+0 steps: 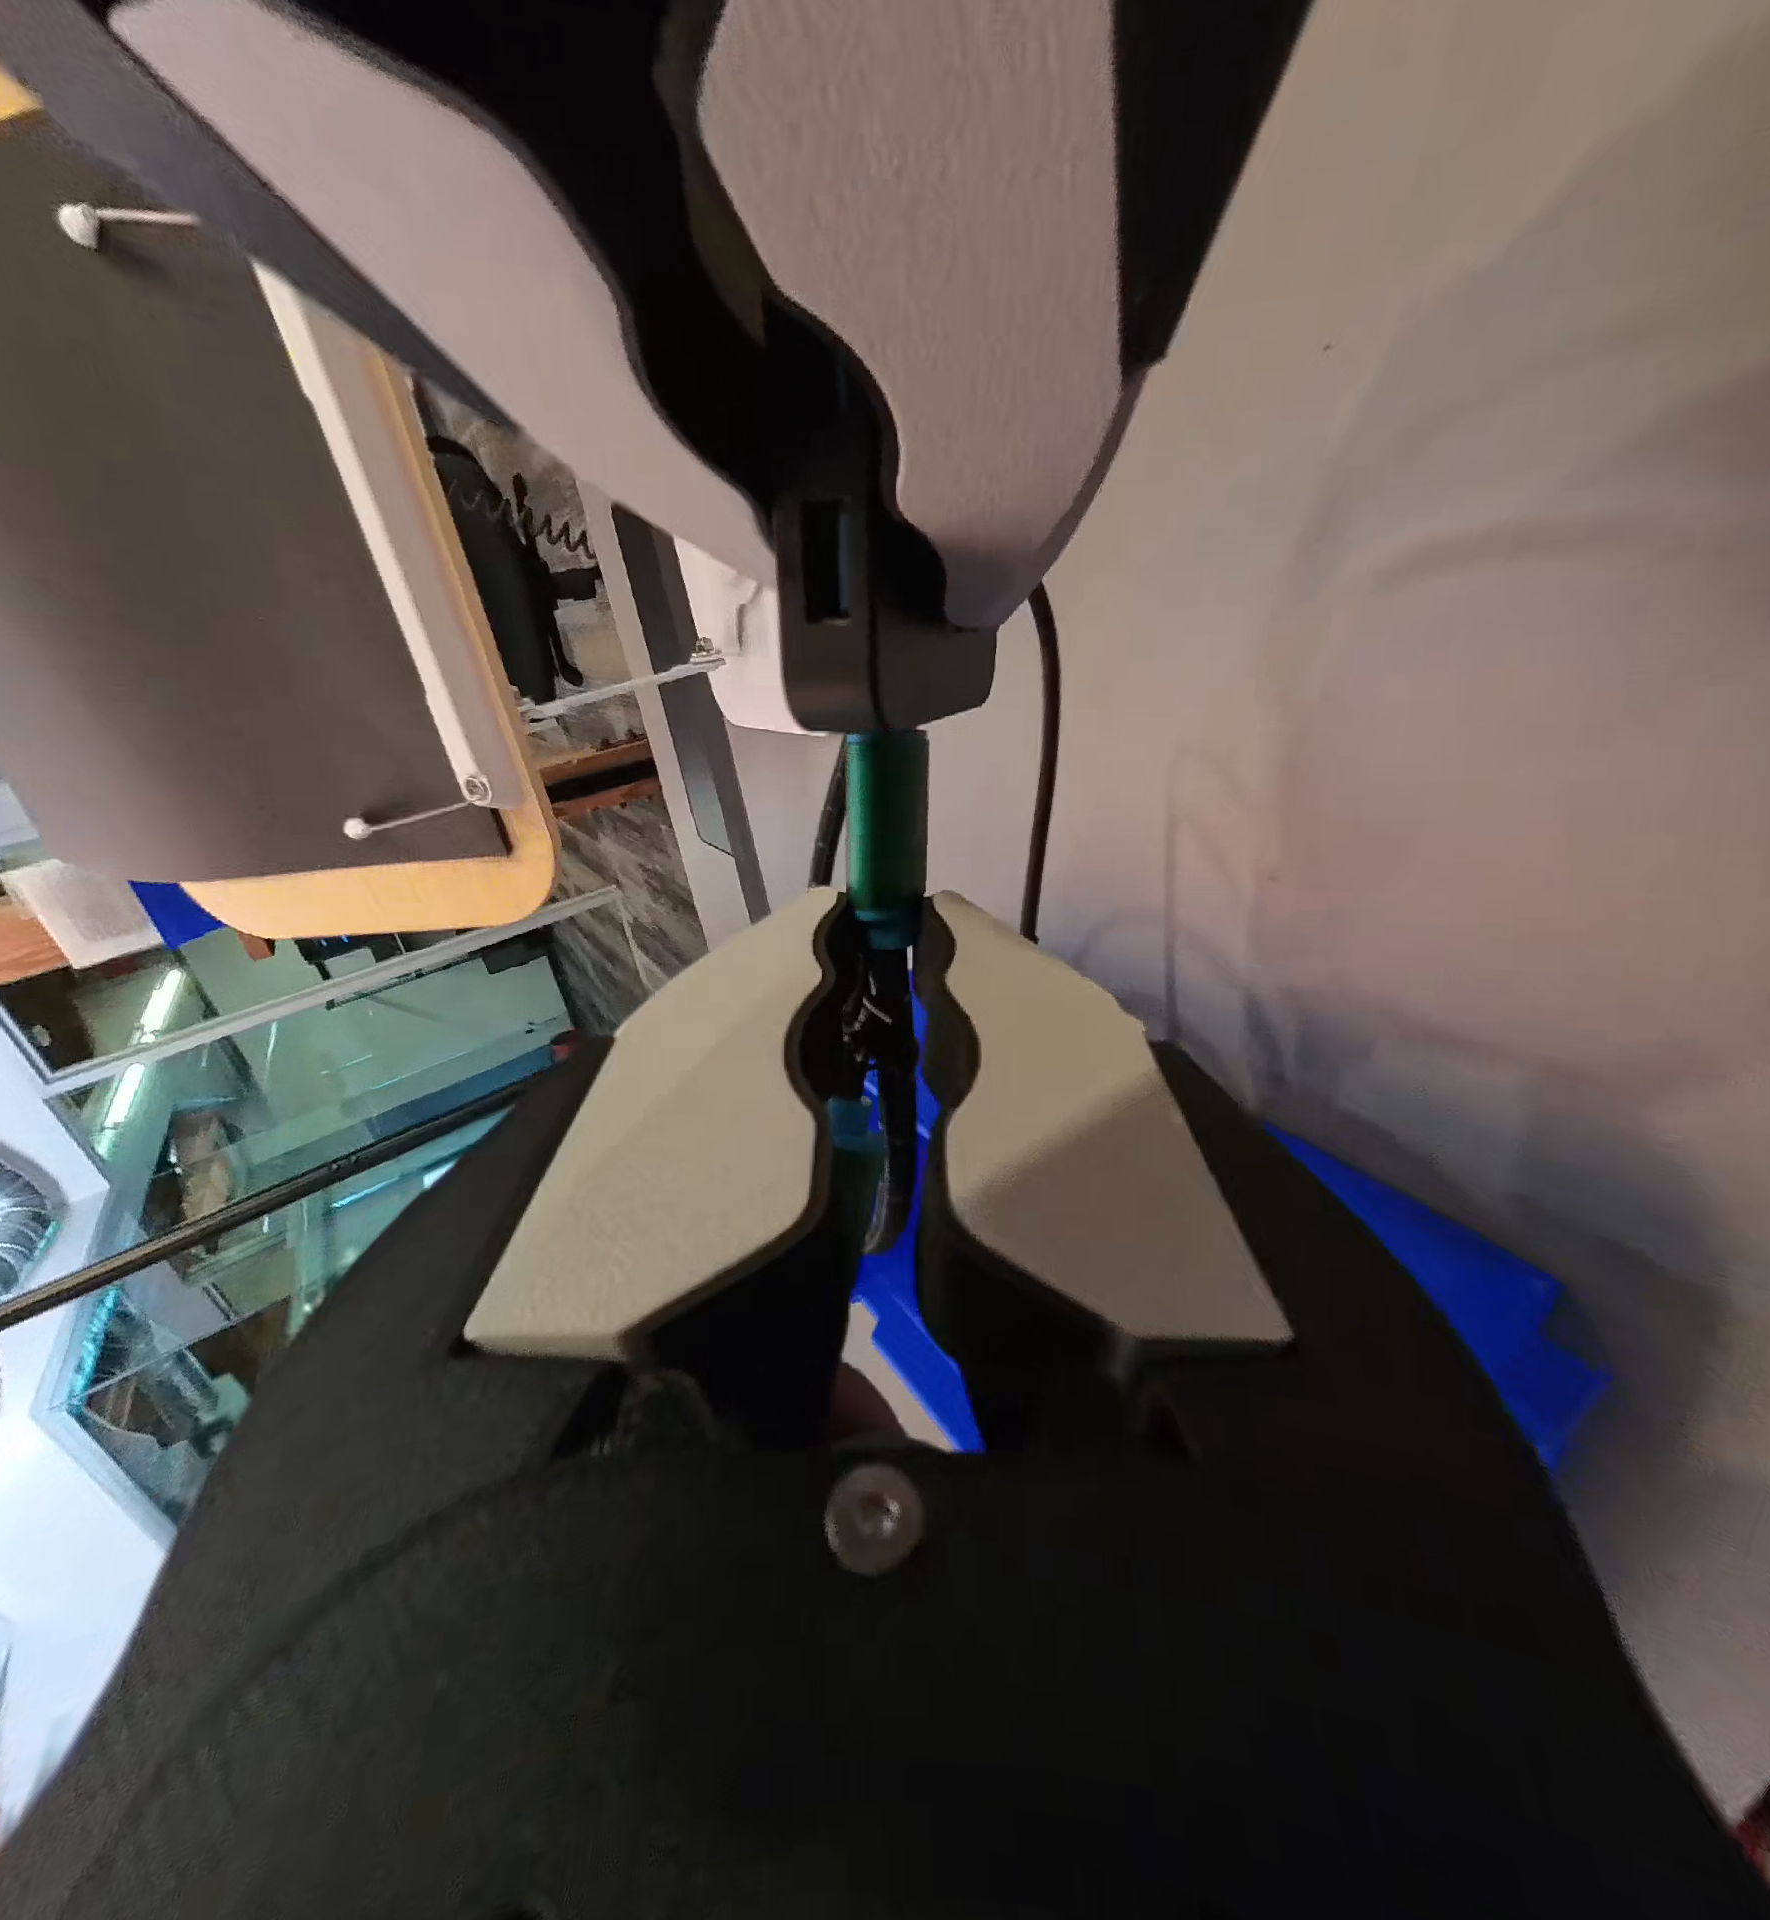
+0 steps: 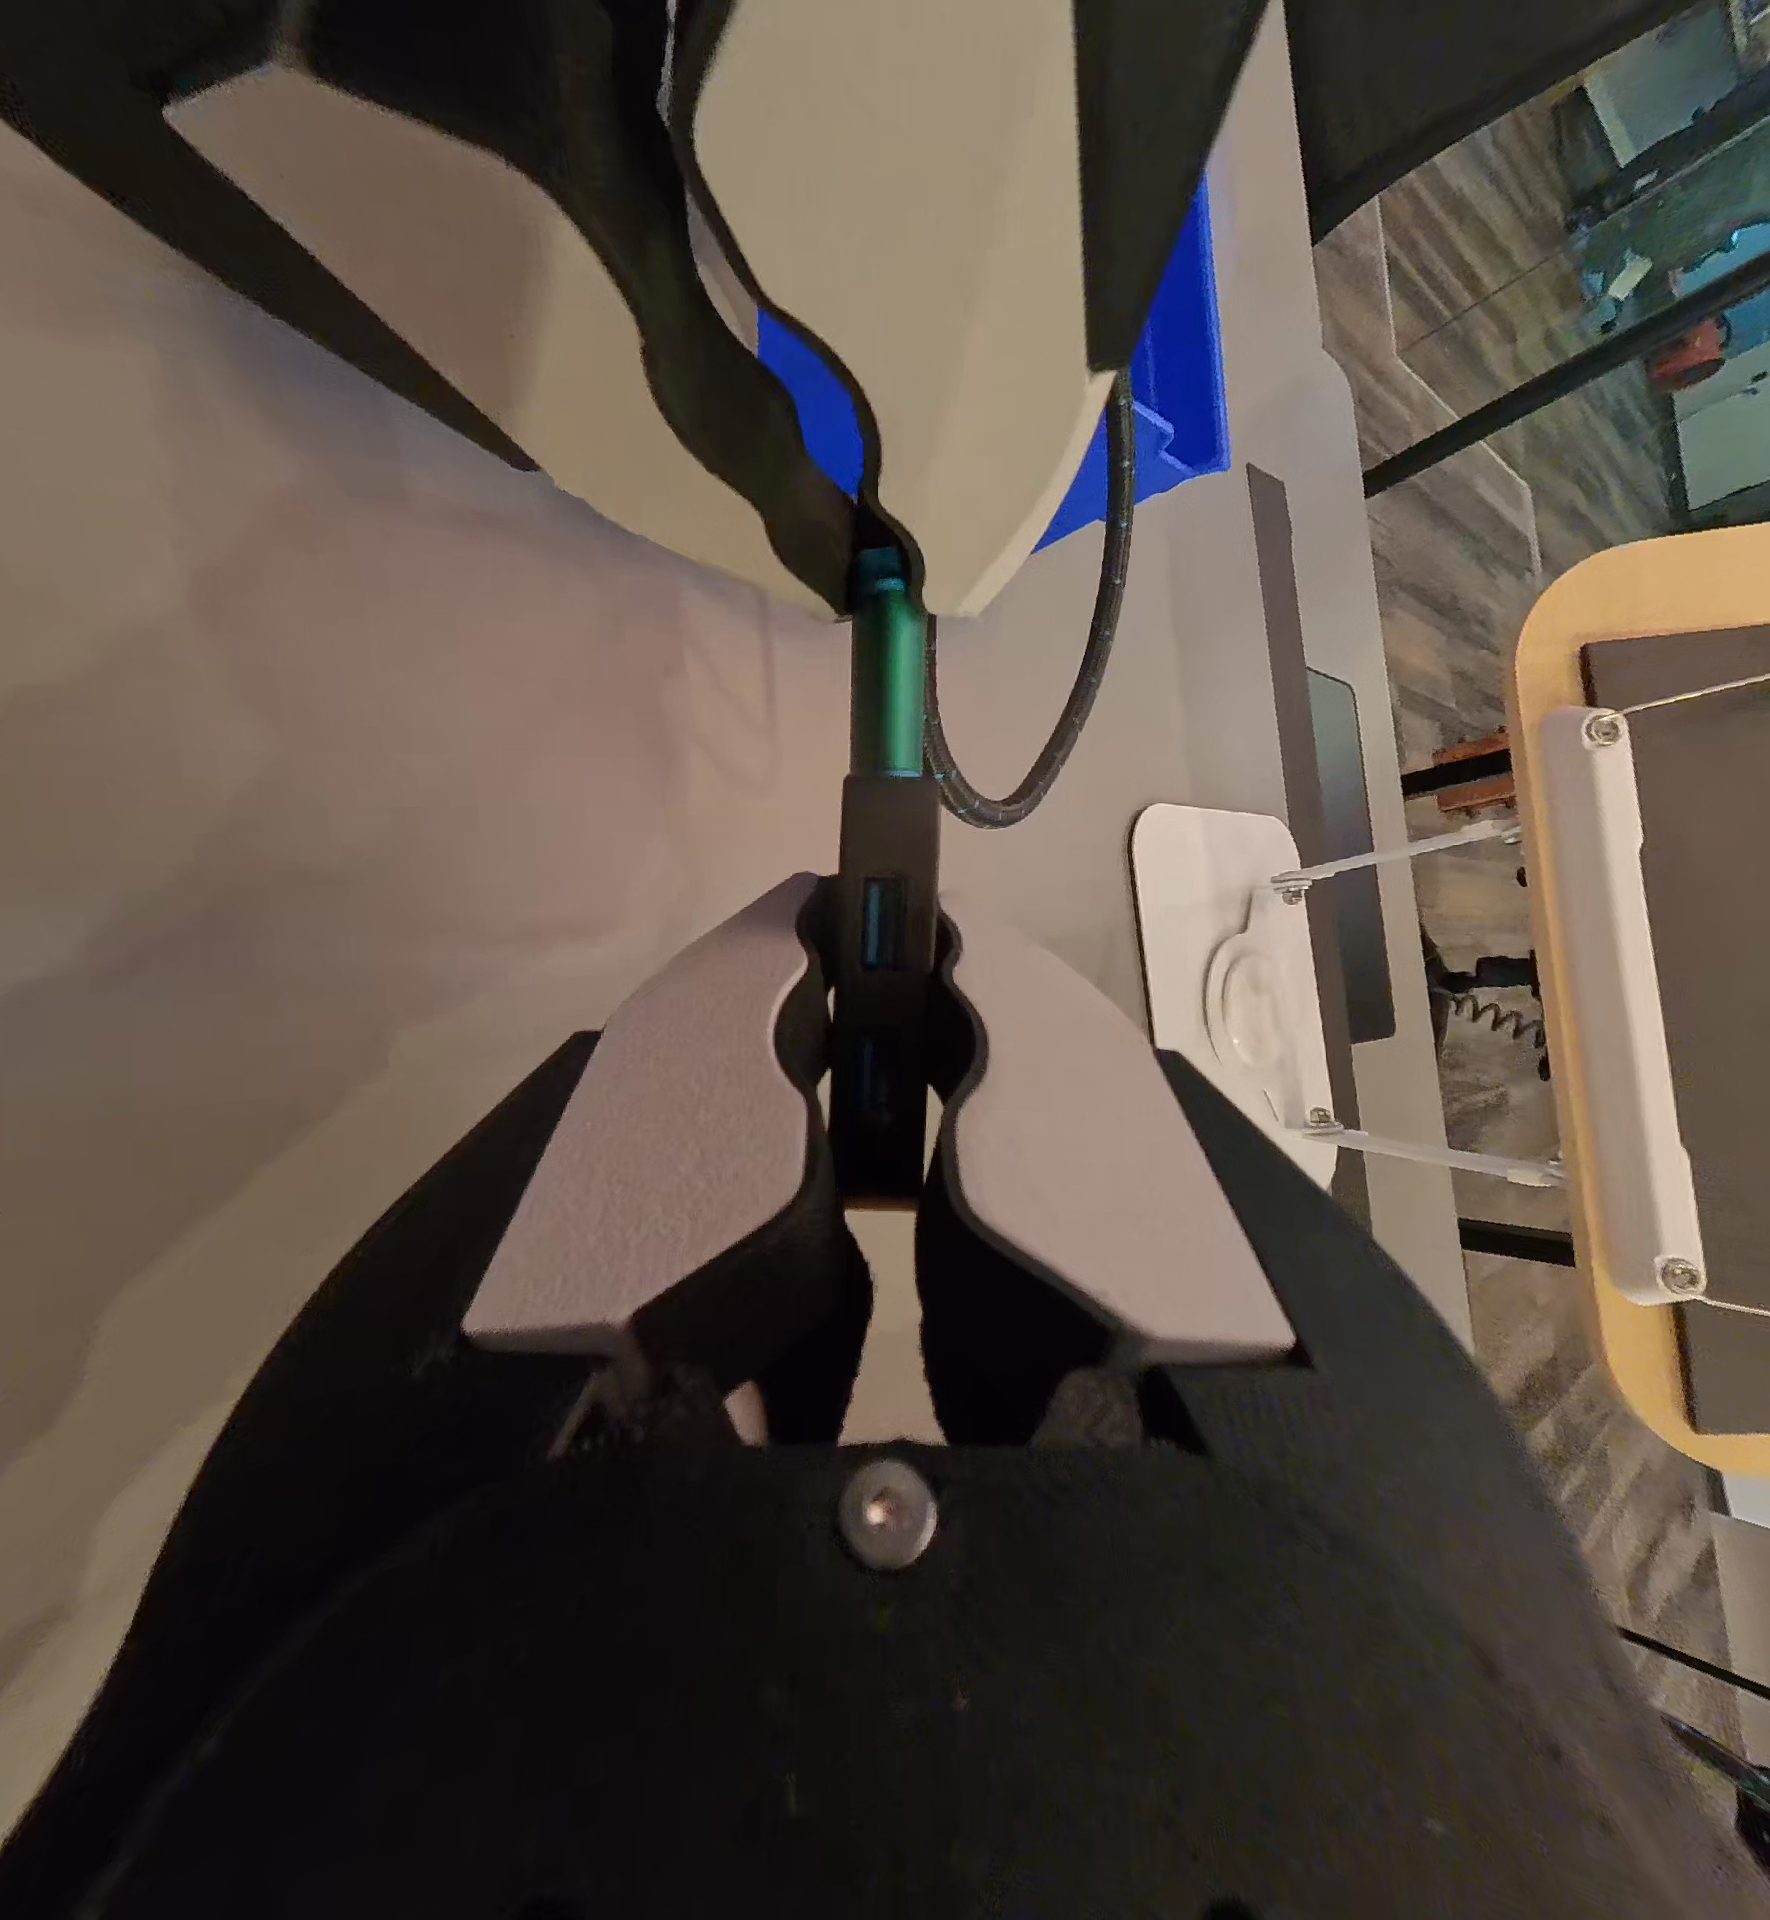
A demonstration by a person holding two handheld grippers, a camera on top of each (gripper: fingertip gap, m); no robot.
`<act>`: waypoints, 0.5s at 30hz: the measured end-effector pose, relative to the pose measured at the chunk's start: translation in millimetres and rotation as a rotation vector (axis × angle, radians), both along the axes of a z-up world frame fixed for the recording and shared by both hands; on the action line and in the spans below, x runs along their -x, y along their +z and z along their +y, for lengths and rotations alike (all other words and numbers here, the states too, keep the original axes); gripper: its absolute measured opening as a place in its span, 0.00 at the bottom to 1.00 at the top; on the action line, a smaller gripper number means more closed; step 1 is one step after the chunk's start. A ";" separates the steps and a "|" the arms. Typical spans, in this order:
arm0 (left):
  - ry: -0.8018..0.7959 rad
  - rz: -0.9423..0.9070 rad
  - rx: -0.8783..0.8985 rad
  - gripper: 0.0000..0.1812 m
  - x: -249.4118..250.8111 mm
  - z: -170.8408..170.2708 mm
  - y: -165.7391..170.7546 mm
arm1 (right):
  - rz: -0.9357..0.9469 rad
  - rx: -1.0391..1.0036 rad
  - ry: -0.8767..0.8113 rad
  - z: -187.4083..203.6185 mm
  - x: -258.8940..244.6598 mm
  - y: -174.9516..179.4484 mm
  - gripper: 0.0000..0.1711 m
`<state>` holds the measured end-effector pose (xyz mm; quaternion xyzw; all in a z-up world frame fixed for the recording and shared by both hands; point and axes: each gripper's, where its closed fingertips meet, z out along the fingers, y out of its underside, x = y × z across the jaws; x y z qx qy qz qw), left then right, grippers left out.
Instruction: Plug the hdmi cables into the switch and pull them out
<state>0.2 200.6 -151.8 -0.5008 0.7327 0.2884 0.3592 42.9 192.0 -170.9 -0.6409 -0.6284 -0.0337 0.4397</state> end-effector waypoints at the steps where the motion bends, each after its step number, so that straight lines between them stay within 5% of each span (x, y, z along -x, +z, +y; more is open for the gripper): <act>1: 0.001 -0.011 0.001 0.05 -1.1 0.8 -0.4 | 0.007 0.003 0.002 0.7 -0.8 -0.8 0.07; 7: -0.034 -0.106 -0.003 0.08 -5.7 5.6 7.3 | 0.028 0.005 -0.028 4.3 -5.1 6.3 0.07; 15: -0.017 -0.494 -0.028 0.17 8.4 12.5 87.3 | 0.128 -0.022 -0.205 18.6 -54.7 50.5 0.07</act>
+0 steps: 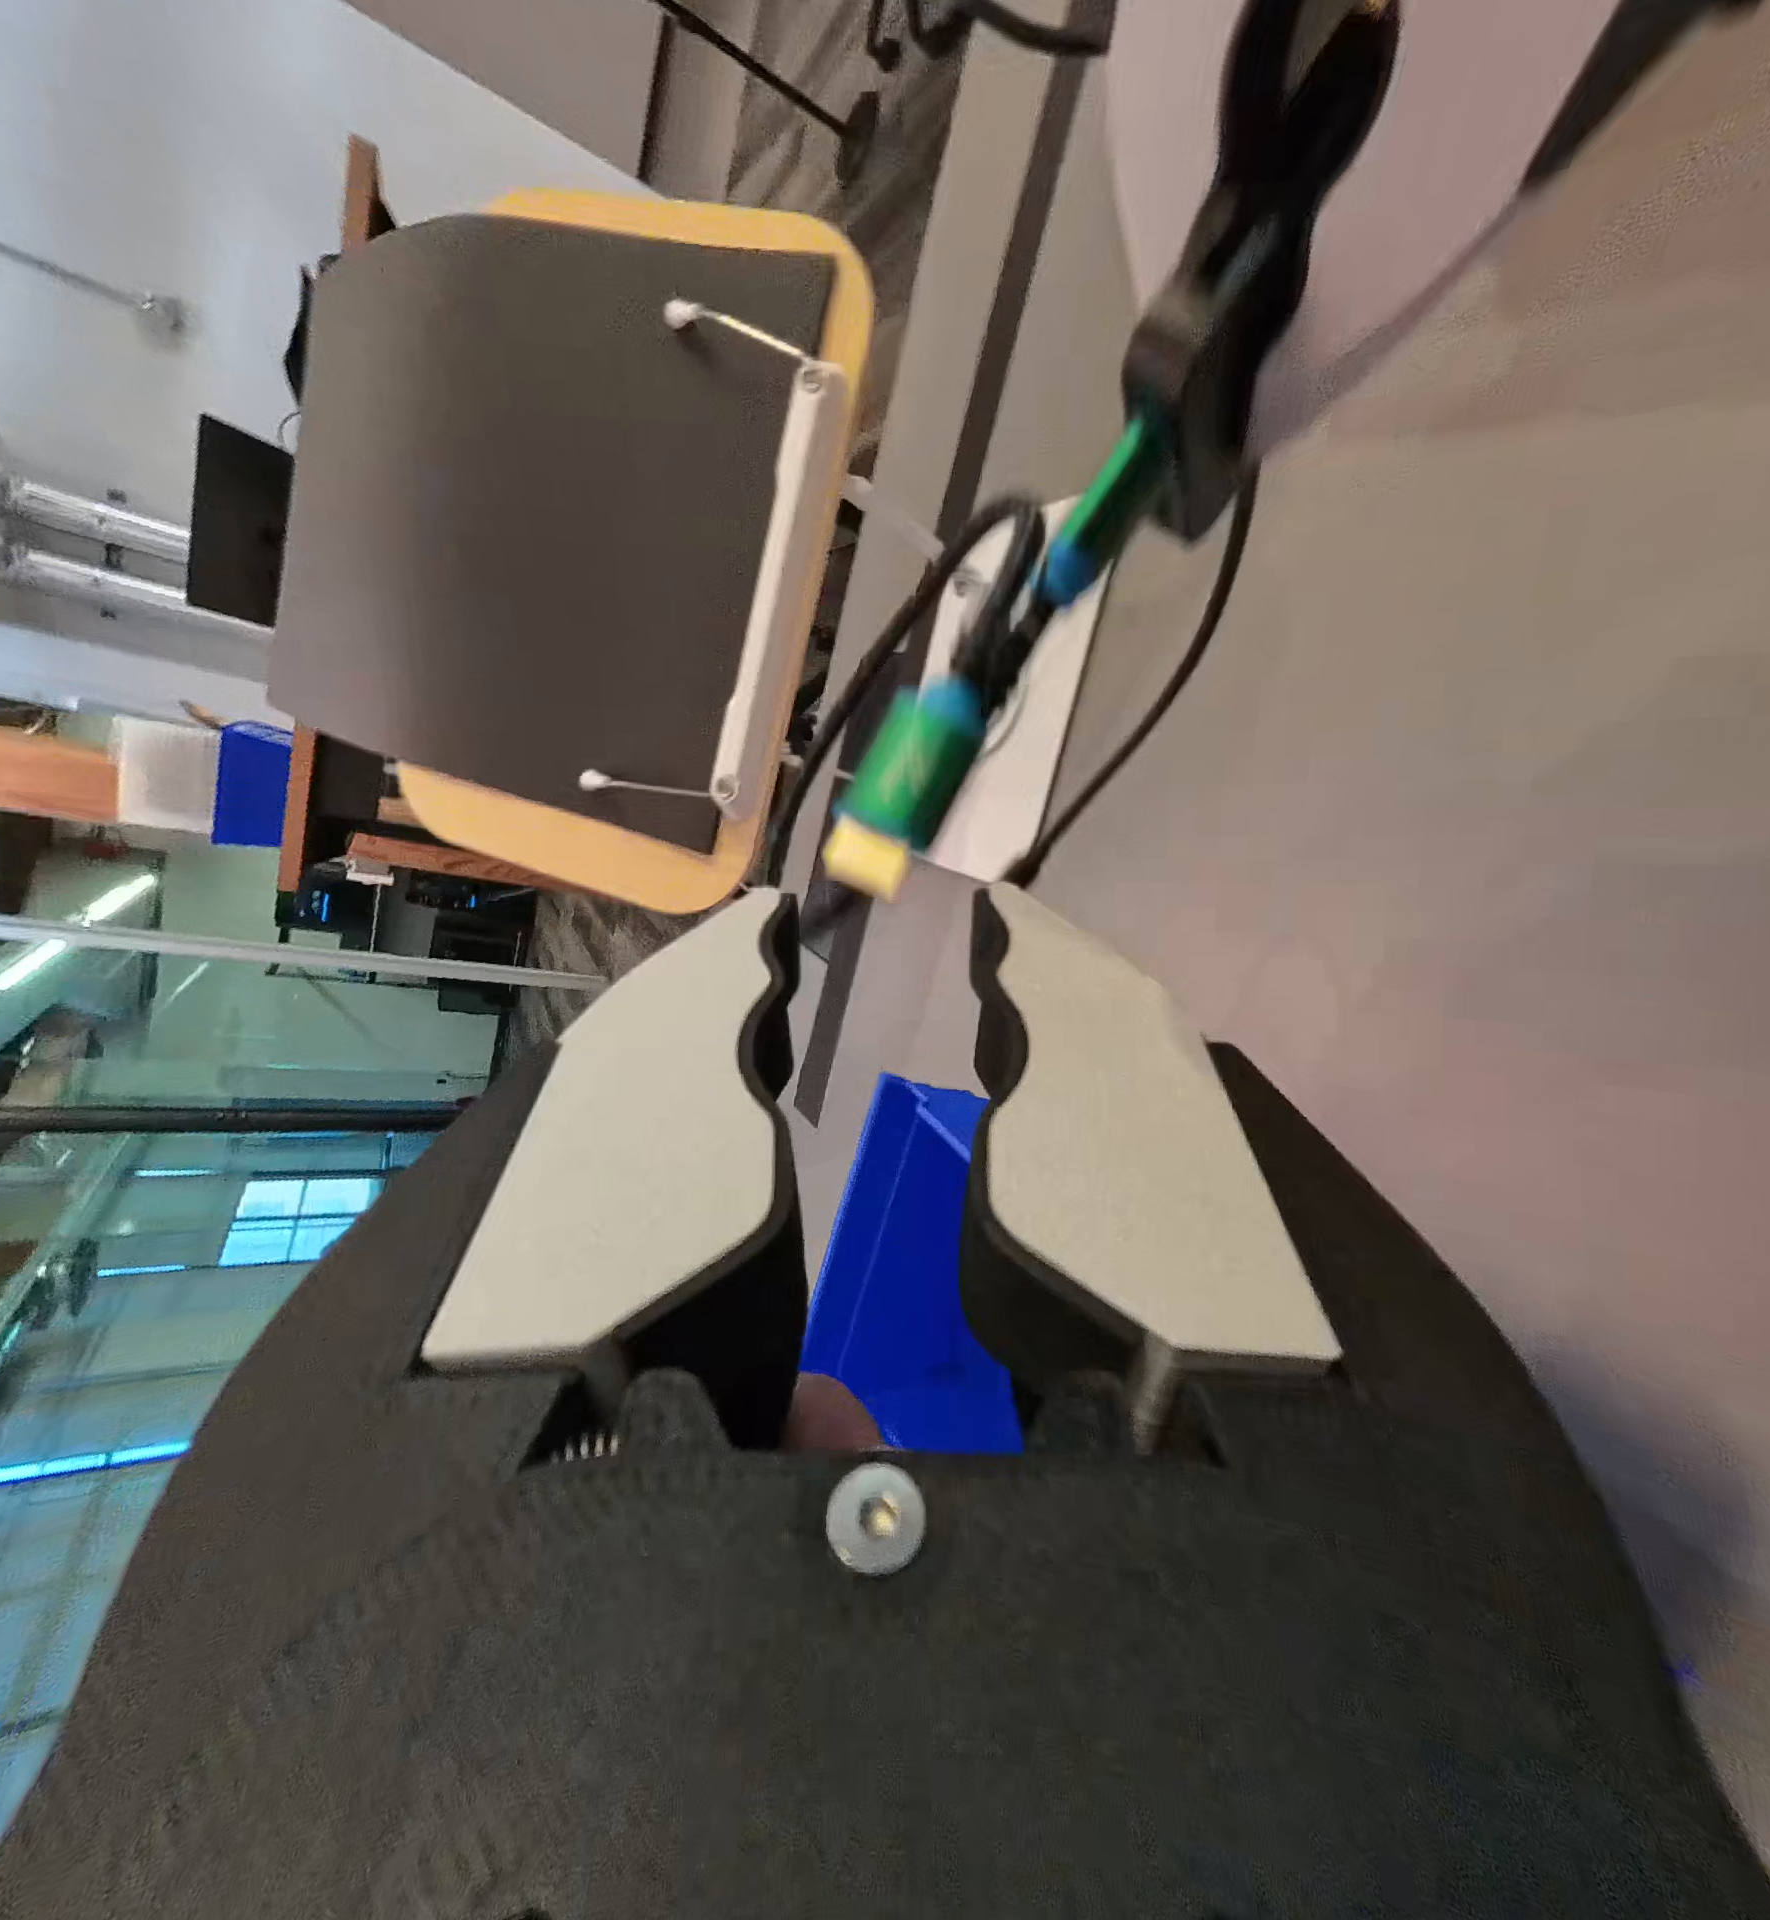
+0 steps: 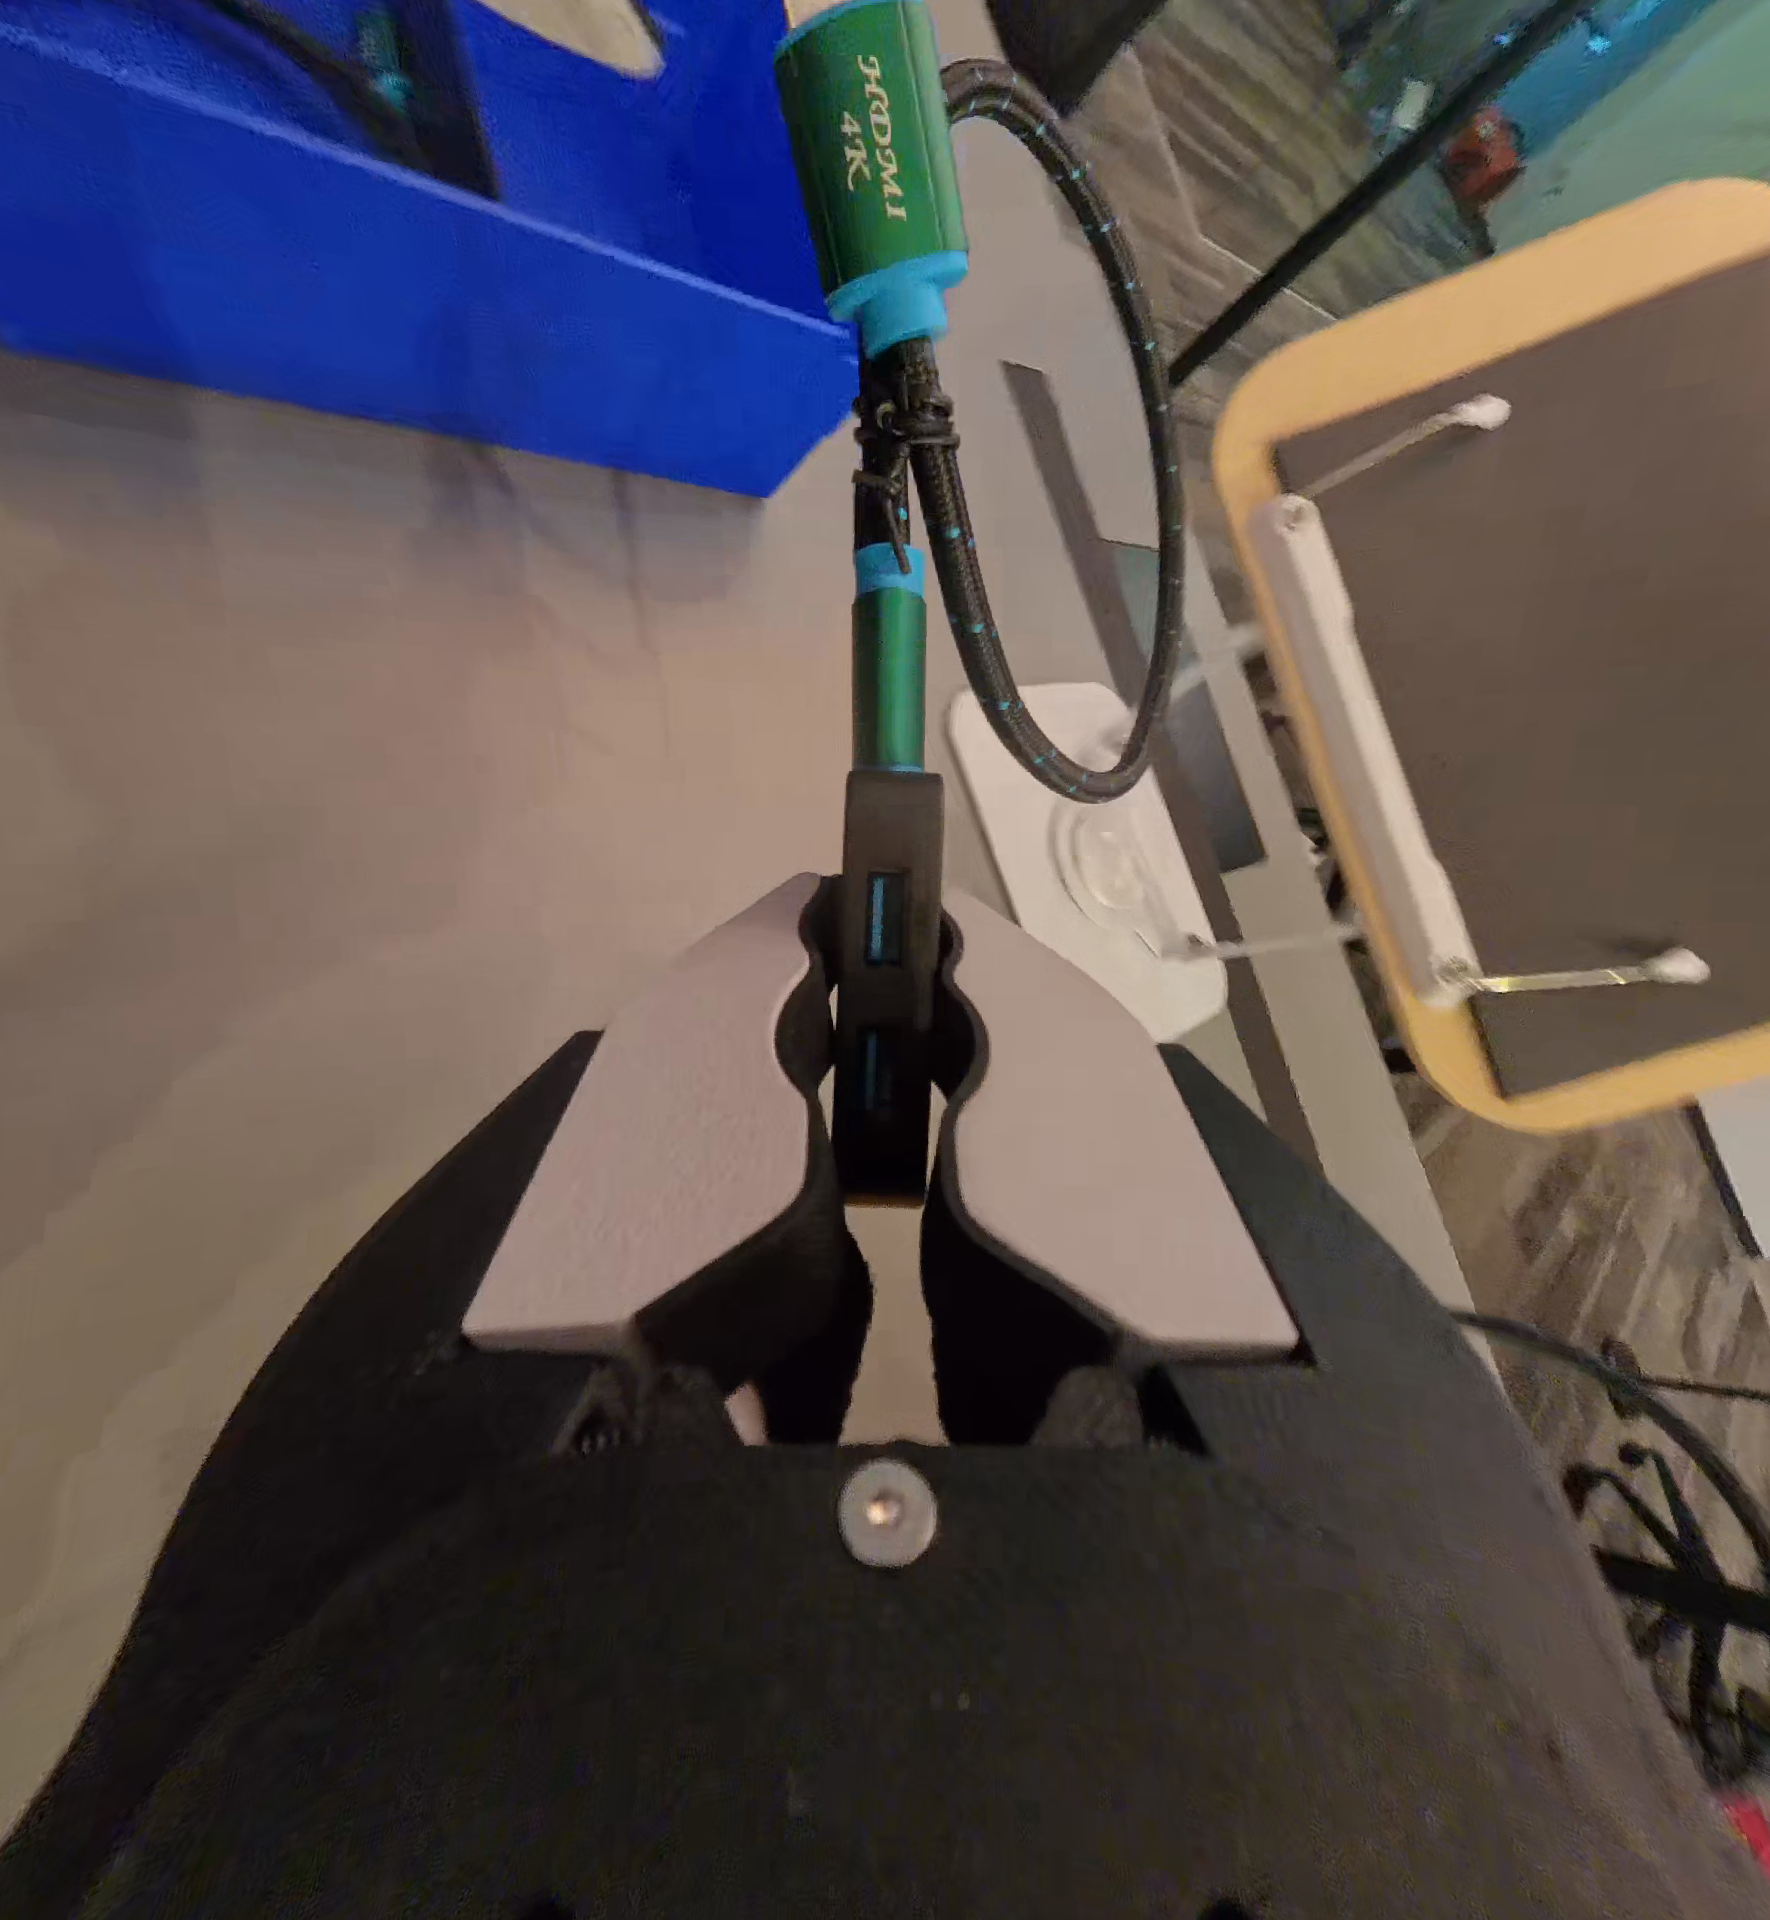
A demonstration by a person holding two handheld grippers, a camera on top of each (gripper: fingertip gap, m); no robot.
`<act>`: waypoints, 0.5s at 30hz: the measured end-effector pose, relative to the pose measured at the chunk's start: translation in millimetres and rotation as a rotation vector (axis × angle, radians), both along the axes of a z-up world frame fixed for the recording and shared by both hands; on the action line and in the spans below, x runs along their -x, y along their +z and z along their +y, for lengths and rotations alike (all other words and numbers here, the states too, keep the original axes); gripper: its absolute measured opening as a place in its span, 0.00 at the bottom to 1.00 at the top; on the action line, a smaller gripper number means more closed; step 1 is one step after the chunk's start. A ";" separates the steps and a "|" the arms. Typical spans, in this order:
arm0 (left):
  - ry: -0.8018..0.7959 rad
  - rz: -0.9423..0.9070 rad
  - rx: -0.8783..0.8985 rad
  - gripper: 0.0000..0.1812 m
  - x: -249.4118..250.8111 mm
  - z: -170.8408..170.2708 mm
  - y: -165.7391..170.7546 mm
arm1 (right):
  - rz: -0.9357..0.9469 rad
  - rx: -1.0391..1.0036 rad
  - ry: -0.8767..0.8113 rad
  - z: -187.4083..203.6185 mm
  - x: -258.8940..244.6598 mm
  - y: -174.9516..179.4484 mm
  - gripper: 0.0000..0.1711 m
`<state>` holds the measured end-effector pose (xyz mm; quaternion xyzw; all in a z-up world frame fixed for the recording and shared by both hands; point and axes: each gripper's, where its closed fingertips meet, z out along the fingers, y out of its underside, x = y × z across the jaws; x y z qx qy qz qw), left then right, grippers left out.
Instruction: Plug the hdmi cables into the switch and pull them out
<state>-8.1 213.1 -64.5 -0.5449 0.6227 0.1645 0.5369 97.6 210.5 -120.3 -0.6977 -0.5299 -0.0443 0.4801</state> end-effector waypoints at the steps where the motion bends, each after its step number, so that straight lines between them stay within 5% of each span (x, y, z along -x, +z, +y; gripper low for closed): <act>1: 0.010 -0.010 -0.009 0.17 4.6 2.9 2.9 | 0.012 -0.013 -0.034 1.5 -11.7 9.8 0.07; 9: 0.040 0.037 -0.020 0.15 21.7 13.5 -2.5 | 0.030 -0.104 -0.511 6.1 -184.0 53.5 0.07; 15: 0.054 0.081 -0.007 0.14 27.7 19.2 -13.3 | -0.049 -0.019 -0.796 -6.8 -285.1 26.8 0.07</act>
